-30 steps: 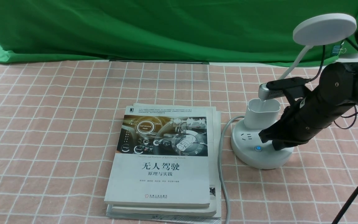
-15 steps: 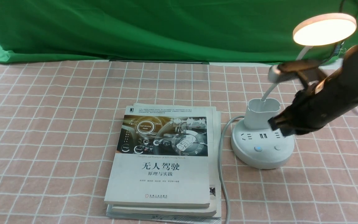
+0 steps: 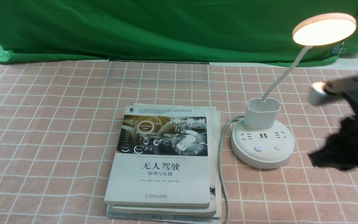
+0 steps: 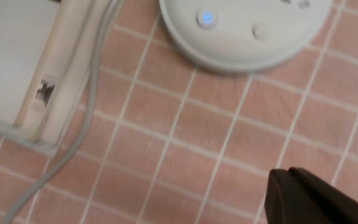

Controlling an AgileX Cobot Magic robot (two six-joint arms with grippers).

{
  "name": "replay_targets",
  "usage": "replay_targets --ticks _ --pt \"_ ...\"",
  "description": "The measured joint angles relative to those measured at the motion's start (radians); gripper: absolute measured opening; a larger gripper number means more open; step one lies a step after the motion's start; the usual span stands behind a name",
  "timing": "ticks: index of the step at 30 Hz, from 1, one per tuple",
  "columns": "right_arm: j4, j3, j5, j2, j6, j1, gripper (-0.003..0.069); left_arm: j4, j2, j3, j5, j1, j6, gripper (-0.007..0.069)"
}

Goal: Turn on the table lamp on the pink coffee tablecloth with your hand.

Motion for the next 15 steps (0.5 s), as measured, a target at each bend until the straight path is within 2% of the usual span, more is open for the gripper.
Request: replay_targets --ticks 3,9,15 --pt "0.000 0.081 0.003 -0.148 0.054 0.000 0.0033 0.000 0.000 0.000 0.000 0.000 0.000 0.0019" --pt "0.013 0.108 0.049 -0.357 0.171 0.000 0.0036 0.000 0.000 0.000 0.000 0.000 0.001 0.0019" --pt "0.013 0.113 0.017 -0.491 0.193 0.000 0.0048 0.000 0.000 0.000 0.000 0.000 0.001 0.0019"
